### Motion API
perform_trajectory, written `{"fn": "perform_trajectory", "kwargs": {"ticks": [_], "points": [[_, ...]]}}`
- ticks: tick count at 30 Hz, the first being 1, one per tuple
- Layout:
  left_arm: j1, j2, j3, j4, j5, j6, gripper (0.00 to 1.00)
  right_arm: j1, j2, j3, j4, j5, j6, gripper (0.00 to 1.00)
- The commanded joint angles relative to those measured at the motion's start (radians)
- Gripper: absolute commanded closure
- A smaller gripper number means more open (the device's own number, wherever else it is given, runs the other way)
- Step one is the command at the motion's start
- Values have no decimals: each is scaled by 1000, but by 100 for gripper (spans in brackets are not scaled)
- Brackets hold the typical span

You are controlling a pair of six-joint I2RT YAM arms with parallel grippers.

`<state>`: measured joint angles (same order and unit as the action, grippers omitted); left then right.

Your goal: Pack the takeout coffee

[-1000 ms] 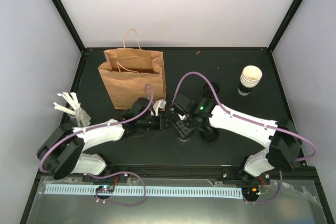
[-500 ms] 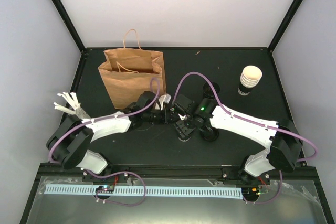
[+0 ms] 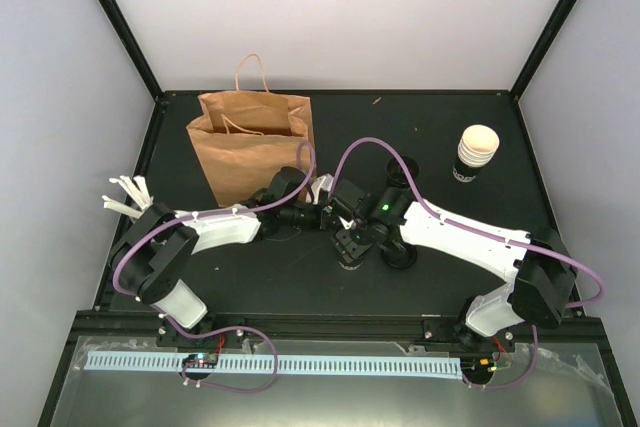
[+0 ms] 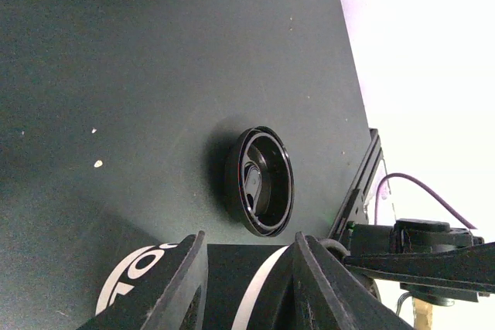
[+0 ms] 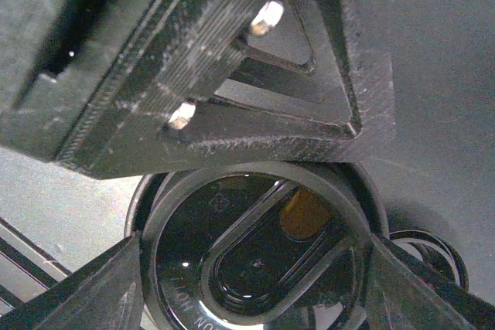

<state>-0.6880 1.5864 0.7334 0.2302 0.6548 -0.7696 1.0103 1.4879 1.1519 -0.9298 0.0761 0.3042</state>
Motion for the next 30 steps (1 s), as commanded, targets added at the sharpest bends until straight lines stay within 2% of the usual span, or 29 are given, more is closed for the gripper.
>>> {"fn": "perform_trajectory", "kwargs": {"ticks": [1,5,9,20,30], "points": [[-24,36,-15,-103,73,60,68,31,117,-101,-25,-234,20,38],[-24,26,-50,-102,48,59,68,30,128,-102,-25,-226,33,38],[-24,-51,-80,-77,4,48,68,30,106,-104,-21,-184,55,39],[-24,-362,-149,-186,-141,35,62,31,115,-109,-7,-156,73,39],[-41,-651,-355,-247,-164,-102,59,30,126,-87,-6,-135,97,39]]}}
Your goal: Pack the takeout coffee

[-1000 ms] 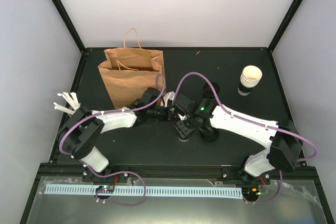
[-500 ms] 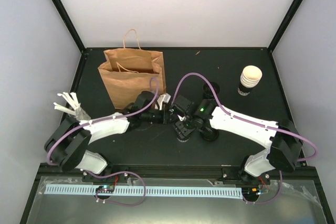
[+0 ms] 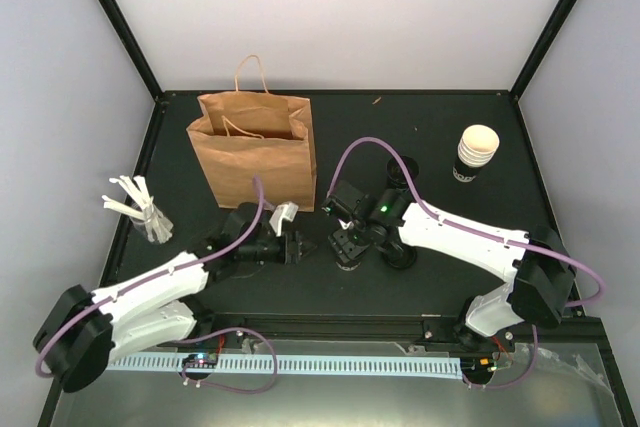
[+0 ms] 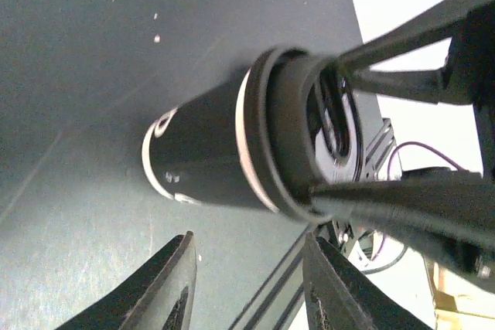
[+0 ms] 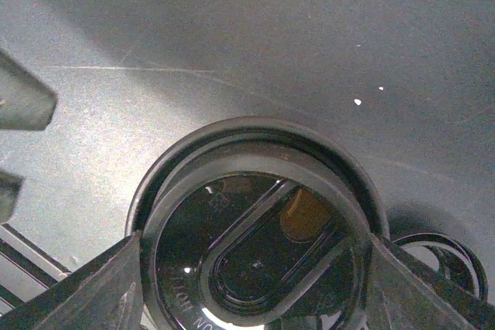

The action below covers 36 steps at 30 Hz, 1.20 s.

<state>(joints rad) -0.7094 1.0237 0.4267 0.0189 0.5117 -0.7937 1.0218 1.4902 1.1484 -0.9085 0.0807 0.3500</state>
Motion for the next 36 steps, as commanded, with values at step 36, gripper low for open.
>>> {"fn": "perform_trajectory", "kwargs": {"ticks": [36], "points": [[-295,213,-271,848,-303,-503,47,50,132,-42,-12,-85,342,39]]}}
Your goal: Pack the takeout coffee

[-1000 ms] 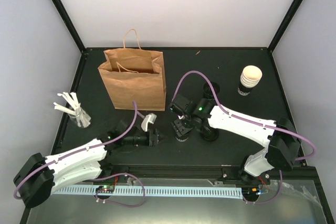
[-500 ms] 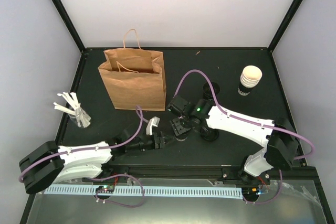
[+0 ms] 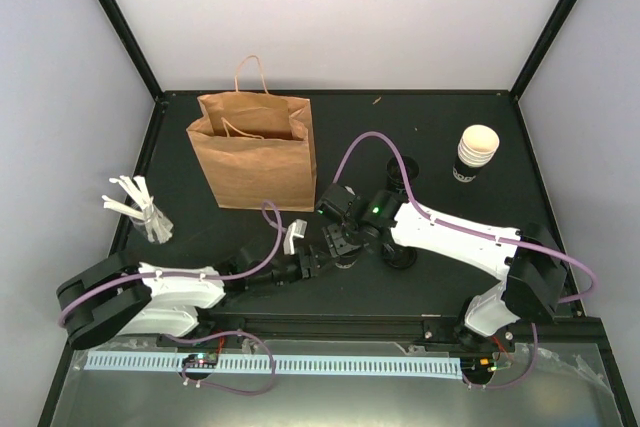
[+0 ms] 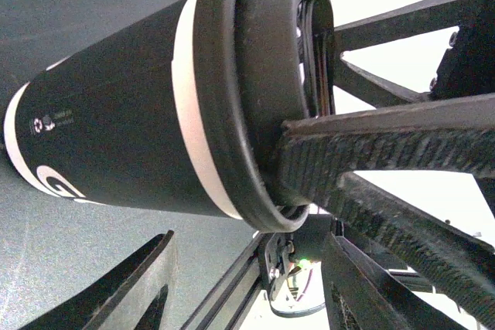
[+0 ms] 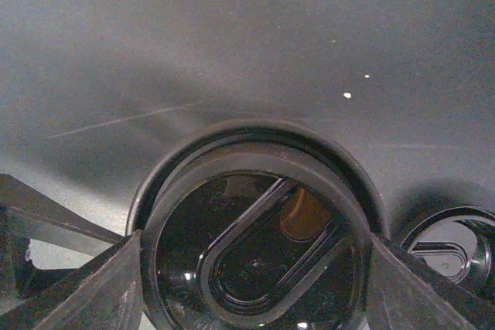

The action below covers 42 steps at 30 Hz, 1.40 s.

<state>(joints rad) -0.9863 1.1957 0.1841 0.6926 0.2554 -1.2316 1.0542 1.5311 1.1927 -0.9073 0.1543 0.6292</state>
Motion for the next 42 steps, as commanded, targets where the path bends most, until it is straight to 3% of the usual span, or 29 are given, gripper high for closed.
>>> {"fn": "perform_trajectory", "kwargs": {"ticks": [1,7,18,42], "points": [[-22,56,-33,199,-53,-74,48,18,91,-89,-10,-160,68,39],[-42,138,-27,253,-79,-117,48,20,84,-90,1,-173,88,39],[-45,154,-49,360,-117,-123,46,22,85,-96,7,-178,95,39],[-45,209,-50,96,-161,-286,68,35,131,-119,8,-168,92,39]]}}
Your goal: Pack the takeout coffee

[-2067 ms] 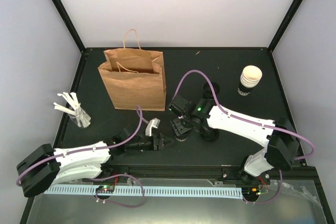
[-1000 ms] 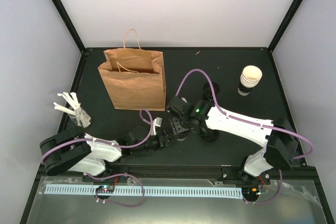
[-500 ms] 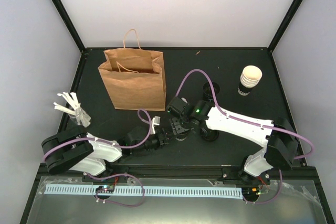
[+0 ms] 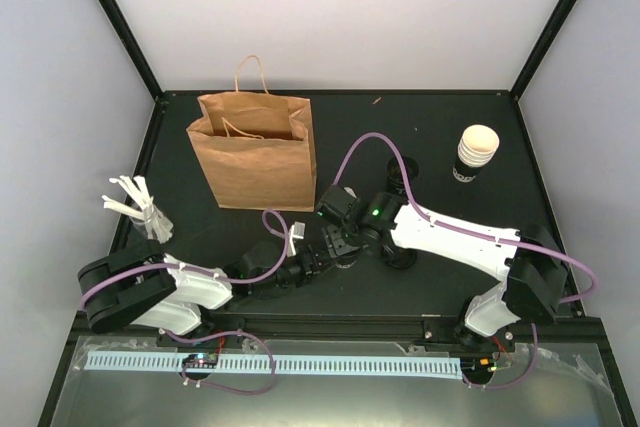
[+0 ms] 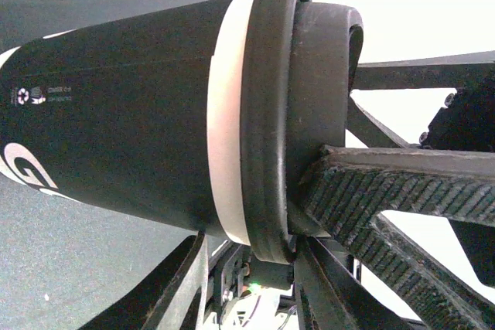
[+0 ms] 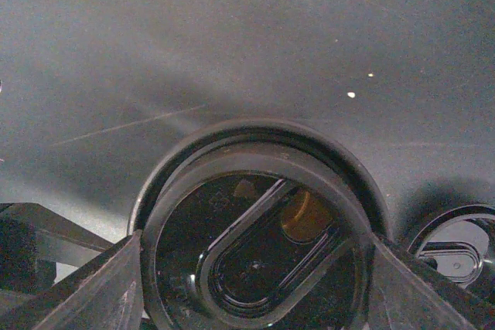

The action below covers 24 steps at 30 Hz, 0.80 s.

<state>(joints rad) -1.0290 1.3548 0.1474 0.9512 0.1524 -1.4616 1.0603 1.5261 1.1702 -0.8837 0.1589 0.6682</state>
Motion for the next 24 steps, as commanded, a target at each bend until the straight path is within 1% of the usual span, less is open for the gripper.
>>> {"fn": "perform_trajectory", "kwargs": {"ticks": [1,8,14,16,20,22,24], "points": [[-3,59,-18,-150,-56,-60,68,35,144,-95,-22,-161,55,39],[-3,129,-45,-60,-39,-77,75,53,147,-111,-13,-154,76,39],[-3,99,-40,-85,-45,-54,79,53,126,-103,-22,-132,80,41],[-2,62,-33,-111,-45,-25,77,52,120,-87,-37,-108,75,41],[-3,-61,1,-304,-57,41,67,44,112,-57,-63,-70,56,41],[-2,-150,-17,-378,-79,42,62,30,108,-55,-64,-66,40,41],[-2,-239,-64,-405,-95,40,60,17,100,-55,-65,-55,24,41]]}}
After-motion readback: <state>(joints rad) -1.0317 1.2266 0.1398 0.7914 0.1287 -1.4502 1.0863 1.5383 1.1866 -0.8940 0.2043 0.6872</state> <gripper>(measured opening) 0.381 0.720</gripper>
